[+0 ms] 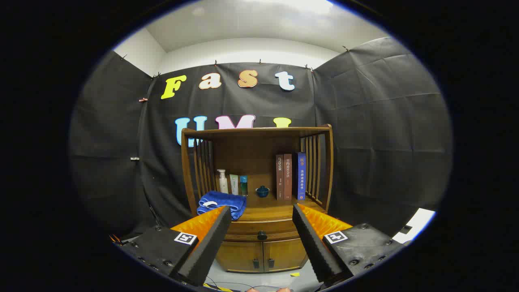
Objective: Pull open the drawer, take out the items inside it, and place them on the countertop above the cabinet.
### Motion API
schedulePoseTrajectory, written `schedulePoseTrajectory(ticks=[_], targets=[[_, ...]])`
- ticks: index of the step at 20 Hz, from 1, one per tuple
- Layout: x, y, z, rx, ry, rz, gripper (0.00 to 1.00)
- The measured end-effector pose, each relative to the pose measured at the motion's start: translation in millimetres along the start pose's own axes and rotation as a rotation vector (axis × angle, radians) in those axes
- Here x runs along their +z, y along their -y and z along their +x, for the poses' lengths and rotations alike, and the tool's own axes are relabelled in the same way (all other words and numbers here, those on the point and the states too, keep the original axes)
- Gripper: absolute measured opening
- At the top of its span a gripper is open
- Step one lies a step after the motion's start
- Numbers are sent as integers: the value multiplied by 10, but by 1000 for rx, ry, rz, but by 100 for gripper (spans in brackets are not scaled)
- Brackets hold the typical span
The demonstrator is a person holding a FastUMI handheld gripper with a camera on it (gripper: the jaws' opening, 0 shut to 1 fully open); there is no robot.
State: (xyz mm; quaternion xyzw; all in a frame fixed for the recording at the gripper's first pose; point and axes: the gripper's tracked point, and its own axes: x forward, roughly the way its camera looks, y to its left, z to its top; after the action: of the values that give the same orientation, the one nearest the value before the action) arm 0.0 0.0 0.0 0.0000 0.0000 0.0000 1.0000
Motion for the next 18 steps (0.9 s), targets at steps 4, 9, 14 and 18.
schedulePoseTrajectory(ticks=[4,9,14,18], targets=[[8,-6,-7,2,0,-8,98],[31,-24,-28,1,7,-8,98],[38,-26,-32,3,10,-12,98],[22,-34,-20,5,10,-11,98]])
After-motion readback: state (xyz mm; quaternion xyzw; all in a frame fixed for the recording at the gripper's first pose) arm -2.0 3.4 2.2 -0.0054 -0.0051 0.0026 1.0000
